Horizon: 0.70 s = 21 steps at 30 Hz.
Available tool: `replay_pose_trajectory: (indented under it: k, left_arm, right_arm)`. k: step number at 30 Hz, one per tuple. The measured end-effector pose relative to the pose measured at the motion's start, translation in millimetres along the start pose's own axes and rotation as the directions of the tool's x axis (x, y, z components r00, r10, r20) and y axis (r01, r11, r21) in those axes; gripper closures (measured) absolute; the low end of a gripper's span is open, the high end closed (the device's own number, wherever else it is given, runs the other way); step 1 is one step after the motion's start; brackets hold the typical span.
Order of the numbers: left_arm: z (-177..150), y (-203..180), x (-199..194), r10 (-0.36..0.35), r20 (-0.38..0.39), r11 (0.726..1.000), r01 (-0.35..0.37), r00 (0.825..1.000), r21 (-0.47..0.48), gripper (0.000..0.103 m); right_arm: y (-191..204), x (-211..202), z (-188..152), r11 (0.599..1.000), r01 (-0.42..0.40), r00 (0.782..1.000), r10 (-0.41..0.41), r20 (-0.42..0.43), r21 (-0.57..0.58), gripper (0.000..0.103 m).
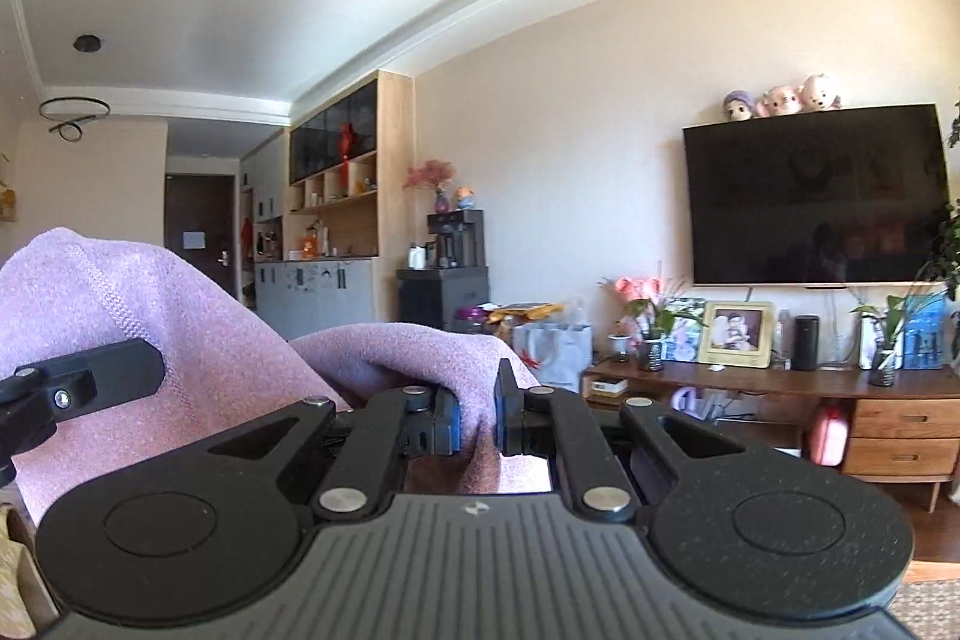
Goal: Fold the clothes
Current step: 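Carry the sweatshirt with both tools and lay it onto the table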
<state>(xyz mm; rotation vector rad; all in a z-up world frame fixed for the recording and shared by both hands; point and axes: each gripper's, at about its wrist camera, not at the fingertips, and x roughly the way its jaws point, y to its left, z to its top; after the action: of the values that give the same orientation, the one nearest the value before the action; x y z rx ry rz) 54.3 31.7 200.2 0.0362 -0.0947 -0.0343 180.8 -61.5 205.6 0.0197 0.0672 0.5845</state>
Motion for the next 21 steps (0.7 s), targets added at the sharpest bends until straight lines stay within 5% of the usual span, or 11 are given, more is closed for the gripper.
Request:
replay_pose_trajectory:
  k: [5,10,15,21]
  left_arm:
    - [-55,-68,19,-0.119,-0.099,0.993,0.118,0.988,-0.018,0.0]
    - [-141,-119,23,-0.209,-0.232,0.977,0.21,0.95,-0.023,0.0]
    - [-204,-153,34,-0.254,-0.36,0.966,0.25,0.898,-0.059,0.0]
    - [-237,-168,52,-0.259,-0.429,0.965,0.253,0.865,-0.071,0.0]
  right_arm:
    - [-65,-31,-44,0.994,0.109,0.987,-0.112,-0.116,-0.027,0.094]
    - [-122,-53,-119,0.981,0.189,0.936,-0.194,-0.292,-0.045,0.094]
    - [-166,-77,-184,0.973,0.227,0.872,-0.225,-0.435,-0.047,0.094]
    - [-201,-93,-214,0.976,0.213,0.843,-0.206,-0.496,-0.043,0.094]
